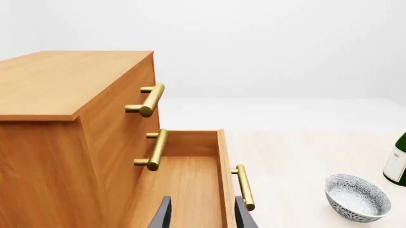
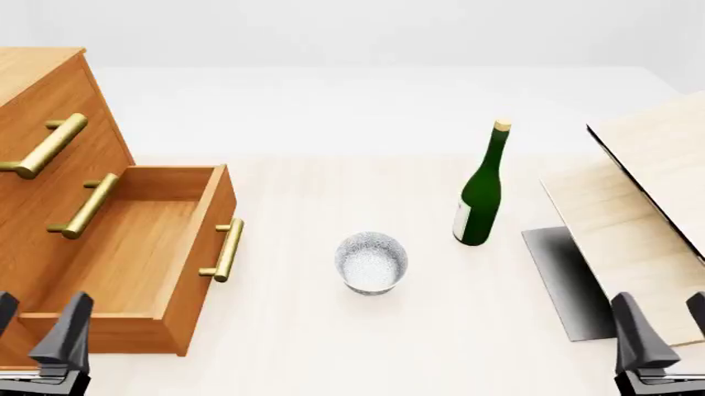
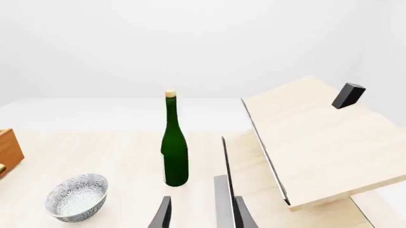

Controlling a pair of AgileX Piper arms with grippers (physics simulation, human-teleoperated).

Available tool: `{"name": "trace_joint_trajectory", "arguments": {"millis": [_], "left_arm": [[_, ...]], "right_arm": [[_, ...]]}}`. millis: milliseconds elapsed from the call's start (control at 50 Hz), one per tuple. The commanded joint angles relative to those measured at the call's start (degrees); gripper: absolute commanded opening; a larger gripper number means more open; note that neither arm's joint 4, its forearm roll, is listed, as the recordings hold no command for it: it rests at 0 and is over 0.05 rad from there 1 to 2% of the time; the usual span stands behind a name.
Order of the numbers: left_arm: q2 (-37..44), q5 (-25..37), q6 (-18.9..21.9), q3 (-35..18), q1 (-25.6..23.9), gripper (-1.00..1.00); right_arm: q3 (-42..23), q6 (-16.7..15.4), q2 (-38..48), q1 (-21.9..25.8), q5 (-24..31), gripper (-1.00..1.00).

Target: Put the bowl in the bottom drawer of the cabinet.

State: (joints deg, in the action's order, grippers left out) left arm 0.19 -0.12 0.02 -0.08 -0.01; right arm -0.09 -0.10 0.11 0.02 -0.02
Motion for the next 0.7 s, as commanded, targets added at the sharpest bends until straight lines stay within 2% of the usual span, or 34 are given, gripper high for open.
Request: {"name": "trace_joint_trajectory", "arguments": {"millis": [20, 360, 380, 460, 480, 500, 560, 700], "left_arm": [[0.24, -0.05, 0.27, -0.18, -0.02, 1.00], [-0.17, -0.42, 1.31, -2.57, -2.72, 1.00], [-0.18, -0.73, 1.57, -3.39, -5.39, 1.00], [-0.18, -0.03, 3.05, -4.78, -8.02, 1.00], [-0.19, -4.19, 3.93, -1.09, -9.41, 1.00], [-0.19, -4.28, 3.93, -1.01, -9.41, 1.00], [-0.19, -3.83, 2.91, -2.60, -11.92, 1.00], [-0.19, -3.25, 4.78, -5.09, -18.67, 1.00]], "right_arm": [[-0.19, -0.18, 0.24, 0.04, -0.03, 1.00], [-0.16, -0.15, 0.46, 0.02, -0.25, 1.00], [-0.16, -0.15, 0.48, 0.02, -0.27, 1.00], [-0.15, -0.15, 0.56, 0.02, -0.35, 1.00], [-0.16, -0.15, 0.58, 0.02, -0.37, 1.00], [-0.16, -0.15, 0.58, 0.02, -0.37, 1.00], [-0.16, -0.15, 0.63, 0.02, -0.42, 1.00], [-0.15, -0.16, 0.63, 0.02, -0.43, 1.00]]}}
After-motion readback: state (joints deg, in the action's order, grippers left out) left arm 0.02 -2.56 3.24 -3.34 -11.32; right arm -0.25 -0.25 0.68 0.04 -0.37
